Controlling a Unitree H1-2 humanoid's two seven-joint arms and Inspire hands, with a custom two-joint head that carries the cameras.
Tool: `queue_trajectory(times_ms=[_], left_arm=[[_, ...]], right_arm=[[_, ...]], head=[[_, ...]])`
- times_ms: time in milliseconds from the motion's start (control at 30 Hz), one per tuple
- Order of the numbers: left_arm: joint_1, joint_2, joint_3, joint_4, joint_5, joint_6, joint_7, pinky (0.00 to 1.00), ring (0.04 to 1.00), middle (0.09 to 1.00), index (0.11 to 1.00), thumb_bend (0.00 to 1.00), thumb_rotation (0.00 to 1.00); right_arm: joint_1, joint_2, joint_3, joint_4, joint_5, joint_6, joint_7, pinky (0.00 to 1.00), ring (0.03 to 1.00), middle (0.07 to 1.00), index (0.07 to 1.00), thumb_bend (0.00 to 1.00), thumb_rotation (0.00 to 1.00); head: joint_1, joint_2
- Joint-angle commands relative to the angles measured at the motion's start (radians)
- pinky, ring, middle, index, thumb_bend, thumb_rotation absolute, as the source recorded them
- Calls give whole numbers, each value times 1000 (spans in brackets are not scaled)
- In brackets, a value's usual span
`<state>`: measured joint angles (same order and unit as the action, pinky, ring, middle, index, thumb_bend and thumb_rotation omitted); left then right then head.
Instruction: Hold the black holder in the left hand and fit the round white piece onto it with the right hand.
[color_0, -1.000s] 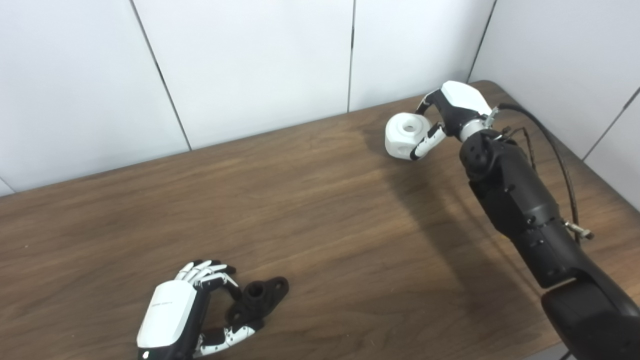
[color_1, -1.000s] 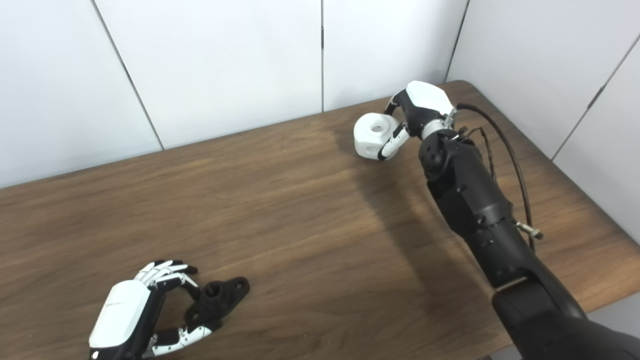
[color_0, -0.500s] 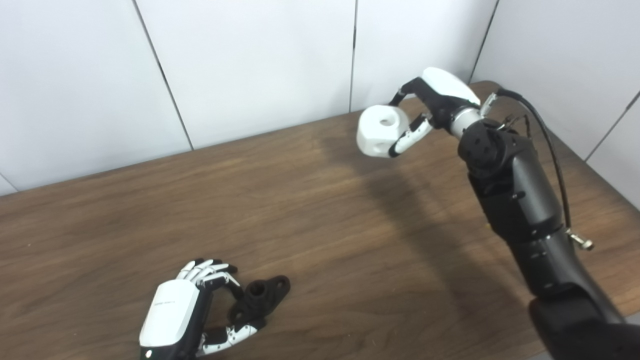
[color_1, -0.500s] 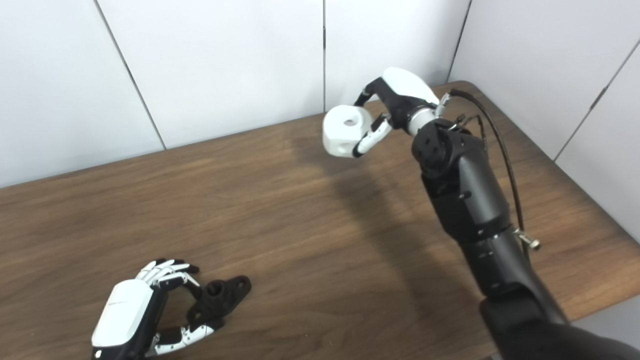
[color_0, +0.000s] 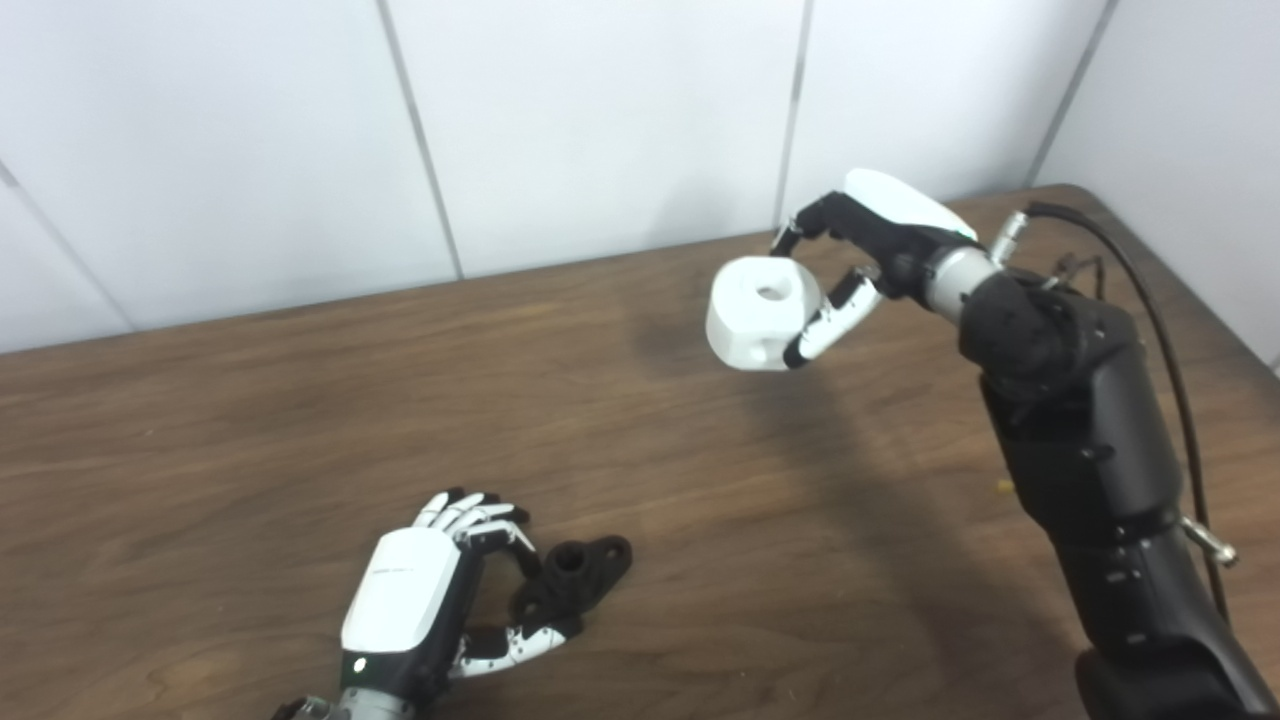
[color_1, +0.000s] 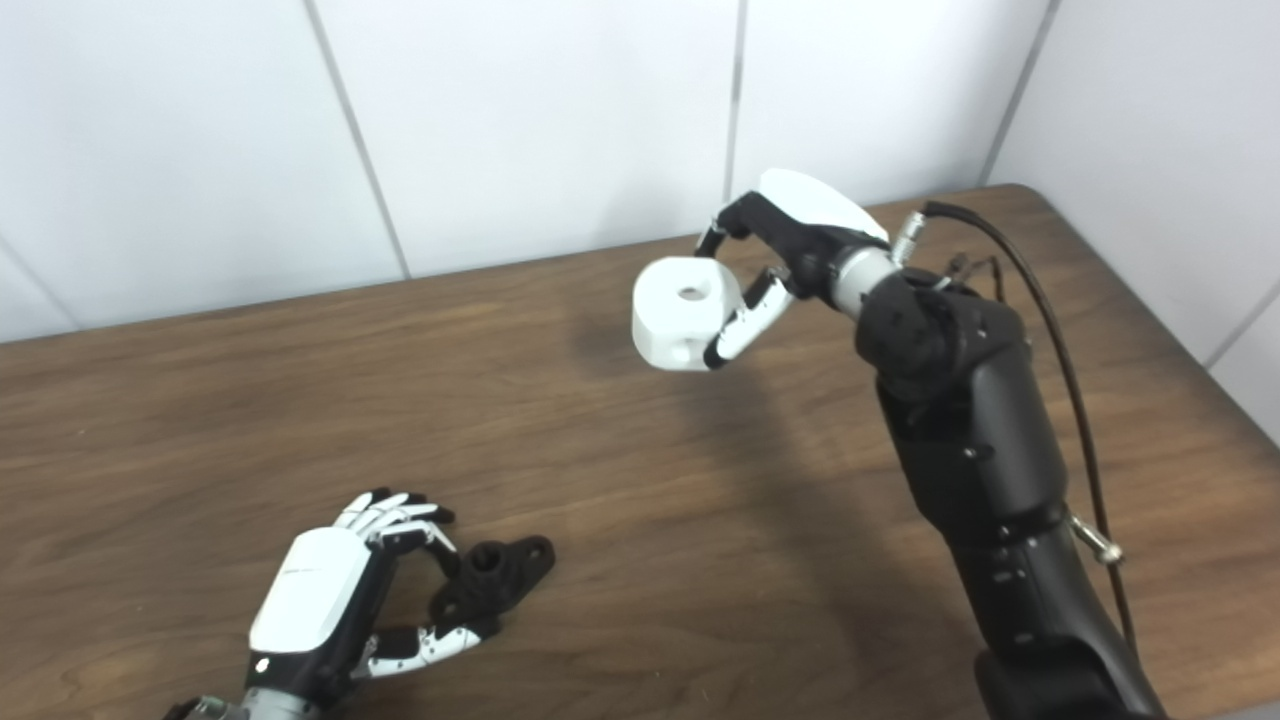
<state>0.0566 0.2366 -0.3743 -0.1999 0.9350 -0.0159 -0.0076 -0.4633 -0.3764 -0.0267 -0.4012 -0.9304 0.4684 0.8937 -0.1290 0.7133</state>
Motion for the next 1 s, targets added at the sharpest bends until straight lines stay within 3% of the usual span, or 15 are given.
queue_trajectory(times_ms=[0, 167, 500, 833, 967], left_arm=[[9, -6, -22, 20, 43, 22, -28, 938, 855, 766, 486, 521, 46], [8, -16, -34, 14, 58, 34, -31, 965, 865, 771, 486, 521, 47], [5, -25, -53, -5, 75, 65, -47, 967, 876, 777, 487, 521, 48], [-2, -34, -66, -5, 74, 77, -37, 972, 875, 776, 486, 521, 48], [-4, -36, -71, -4, 75, 75, -27, 971, 871, 770, 486, 521, 48]], right_arm=[[-40, 31, -18, -74, -37, 1, 40, 916, 862, 820, 484, 524, 140], [-21, 93, -20, -164, -62, 1, 127, 995, 912, 852, 483, 524, 137], [23, 168, 82, -248, -109, 1, 217, 969, 921, 839, 483, 525, 138], [48, 197, 158, -286, -106, -1, 243, 985, 907, 829, 483, 525, 138], [65, 224, 161, -291, -122, 1, 251, 1000, 922, 845, 483, 524, 137]], head=[[19, 6], [56, 23], [82, 47], [101, 67], [107, 71]])
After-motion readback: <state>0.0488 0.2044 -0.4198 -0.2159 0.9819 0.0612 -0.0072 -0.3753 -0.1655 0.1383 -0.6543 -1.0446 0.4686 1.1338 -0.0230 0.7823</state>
